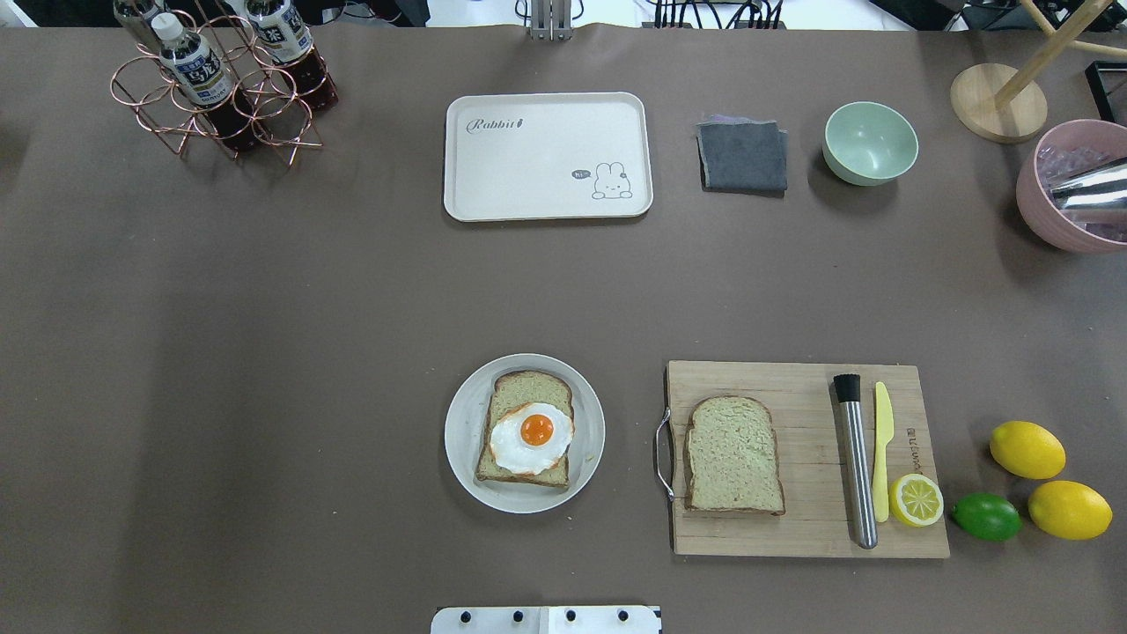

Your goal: Make sandwich and place on tray

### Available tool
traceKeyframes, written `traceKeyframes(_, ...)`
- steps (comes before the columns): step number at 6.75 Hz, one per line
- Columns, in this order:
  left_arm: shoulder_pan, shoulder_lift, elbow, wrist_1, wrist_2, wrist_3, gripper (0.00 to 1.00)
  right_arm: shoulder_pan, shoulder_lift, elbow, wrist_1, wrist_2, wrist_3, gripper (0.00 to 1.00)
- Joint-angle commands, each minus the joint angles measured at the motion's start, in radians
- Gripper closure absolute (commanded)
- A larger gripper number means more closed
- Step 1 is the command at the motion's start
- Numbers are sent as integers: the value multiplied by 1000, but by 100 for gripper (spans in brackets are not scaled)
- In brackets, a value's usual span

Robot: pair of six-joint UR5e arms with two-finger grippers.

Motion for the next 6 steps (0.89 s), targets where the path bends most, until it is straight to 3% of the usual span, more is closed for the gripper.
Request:
traceKeyframes(1, 1, 15, -2, 0, 0, 1, 2, 0, 0, 2, 1, 2, 0, 0)
traceKeyframes(6, 1, 24, 14, 0, -2, 1, 2, 0, -5, -4, -3, 4, 0, 0)
